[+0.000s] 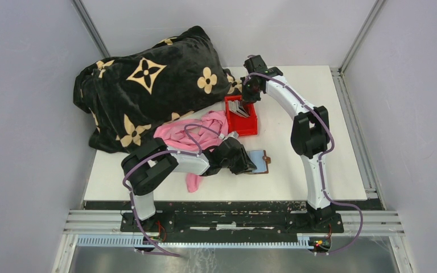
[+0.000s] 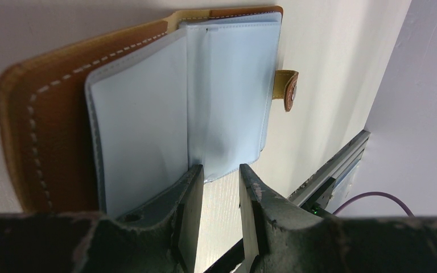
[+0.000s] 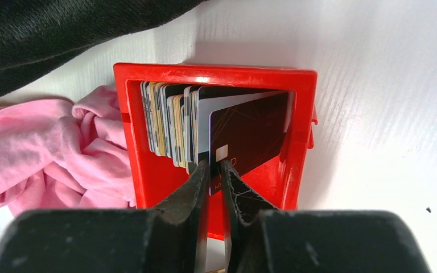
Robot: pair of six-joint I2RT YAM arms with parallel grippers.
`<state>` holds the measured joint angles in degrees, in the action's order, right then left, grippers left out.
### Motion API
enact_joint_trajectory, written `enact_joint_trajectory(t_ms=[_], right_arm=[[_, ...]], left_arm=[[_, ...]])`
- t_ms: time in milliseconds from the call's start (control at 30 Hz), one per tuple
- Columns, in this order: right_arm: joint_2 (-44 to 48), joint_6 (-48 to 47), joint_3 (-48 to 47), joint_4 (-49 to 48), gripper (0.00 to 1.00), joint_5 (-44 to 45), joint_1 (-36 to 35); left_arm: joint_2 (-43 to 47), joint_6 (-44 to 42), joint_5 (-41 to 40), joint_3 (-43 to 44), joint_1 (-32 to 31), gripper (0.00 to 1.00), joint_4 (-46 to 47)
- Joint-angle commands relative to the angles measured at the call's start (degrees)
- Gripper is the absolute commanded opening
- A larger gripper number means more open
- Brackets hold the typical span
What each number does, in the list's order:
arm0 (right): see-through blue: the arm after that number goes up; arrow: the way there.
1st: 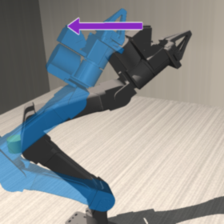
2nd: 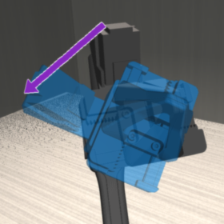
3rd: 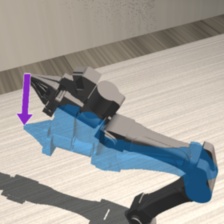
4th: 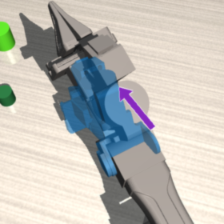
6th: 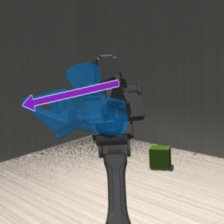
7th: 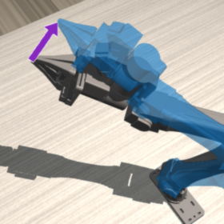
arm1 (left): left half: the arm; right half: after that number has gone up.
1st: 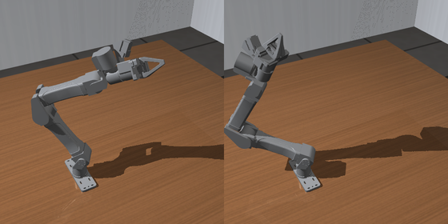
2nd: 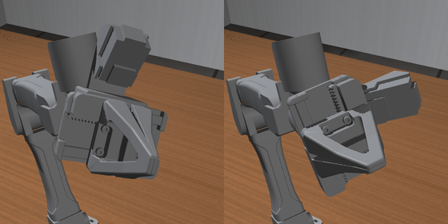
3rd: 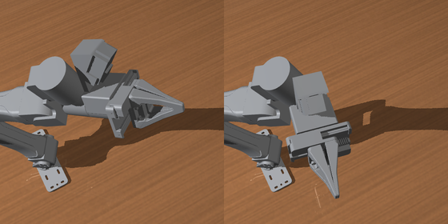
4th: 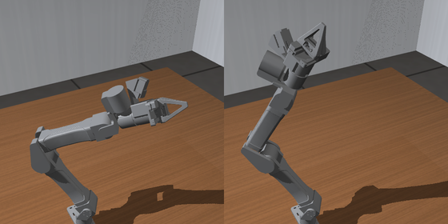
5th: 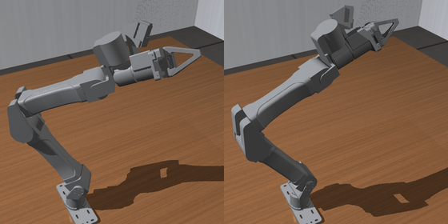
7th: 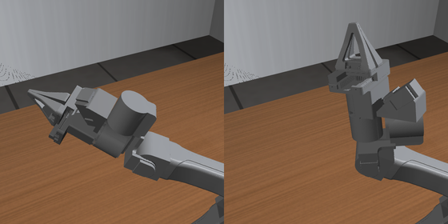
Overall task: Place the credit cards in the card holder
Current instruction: Pick up the credit card from the storage box.
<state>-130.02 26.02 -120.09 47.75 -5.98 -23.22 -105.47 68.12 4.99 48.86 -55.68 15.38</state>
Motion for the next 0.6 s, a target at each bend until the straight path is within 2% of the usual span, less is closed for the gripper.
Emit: enact_joint_trajectory(t_ms=[0,333,567], right_arm=[[4.2,-1.1,0.1,0.4,0.15,1.7,0.2],[6.6,-3.6,1.6,3.8,0.02,9.3,0.2],[8.7,-4.4,2.7,3.3,0.01,9.7,0.2]], left_arm=[[-2.6,0.0,-0.1,-2.0,-0.6,0.39,-8.3],[-1.2,-0.2,-1.4,-2.2,-0.6,0.4,-8.6],[2.2,-0.5,-3.7,-2.2,-0.6,0.42,-10.5]])
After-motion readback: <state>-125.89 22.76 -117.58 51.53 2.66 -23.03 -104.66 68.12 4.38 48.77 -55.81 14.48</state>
